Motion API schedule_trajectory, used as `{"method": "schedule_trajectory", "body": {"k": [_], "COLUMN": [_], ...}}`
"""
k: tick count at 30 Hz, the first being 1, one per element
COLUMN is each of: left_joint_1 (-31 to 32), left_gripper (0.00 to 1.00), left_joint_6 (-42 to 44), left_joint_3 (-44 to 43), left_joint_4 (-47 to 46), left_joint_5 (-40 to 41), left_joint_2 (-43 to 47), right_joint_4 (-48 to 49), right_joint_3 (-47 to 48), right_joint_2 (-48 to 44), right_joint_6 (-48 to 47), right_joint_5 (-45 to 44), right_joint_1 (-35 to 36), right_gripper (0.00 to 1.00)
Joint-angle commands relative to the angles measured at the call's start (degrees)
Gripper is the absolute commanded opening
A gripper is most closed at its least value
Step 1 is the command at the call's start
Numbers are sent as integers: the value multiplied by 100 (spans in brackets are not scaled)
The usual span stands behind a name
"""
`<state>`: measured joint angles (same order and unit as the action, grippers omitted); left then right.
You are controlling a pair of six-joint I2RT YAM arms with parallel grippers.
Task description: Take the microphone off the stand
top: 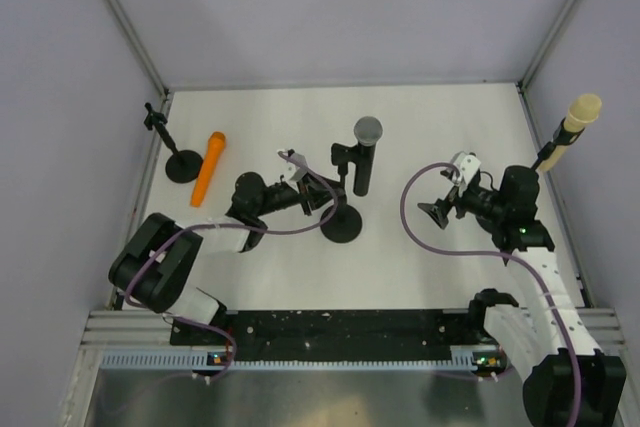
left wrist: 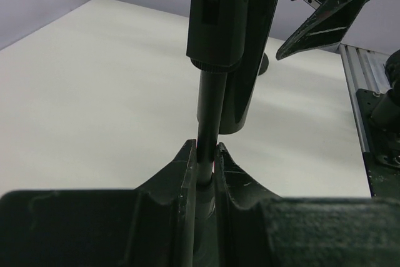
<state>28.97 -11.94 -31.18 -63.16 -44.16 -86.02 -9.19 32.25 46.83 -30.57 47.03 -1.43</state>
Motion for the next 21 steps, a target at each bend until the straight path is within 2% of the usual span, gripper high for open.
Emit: {"method": "schedule_trajectory", "body": {"k": [1, 6, 11, 17, 18, 21], "left_joint_1": [73, 91, 91, 30, -14, -277], "left_gripper": [0, 0, 38, 93, 98, 99], "left_joint_6": [-132, -221, -194, -97, -132, -299], "left_joint_3": [358, 411, 411, 472, 472, 481], "left_joint_4": [-1611, -1788, -1709, -1525, -1498, -1463], "left_joint_5": [522, 505, 505, 532, 505, 269], "left_joint_2": [138, -55, -56, 137, 181, 339], "right_joint_4": [233, 234, 216, 163, 120, -38], "right_joint_3": [-43, -52, -96, -44, 9, 272], "right_joint_2": [-200, -218, -306, -402, -437, -525], "right_joint_6": [95, 130, 86, 95, 95, 138], "right_joint_5": [324, 430, 474, 650, 676, 913], "right_joint_1": [-77, -85, -85, -77, -85, -85], "right_gripper": [99, 99, 99, 99, 99, 99]}}
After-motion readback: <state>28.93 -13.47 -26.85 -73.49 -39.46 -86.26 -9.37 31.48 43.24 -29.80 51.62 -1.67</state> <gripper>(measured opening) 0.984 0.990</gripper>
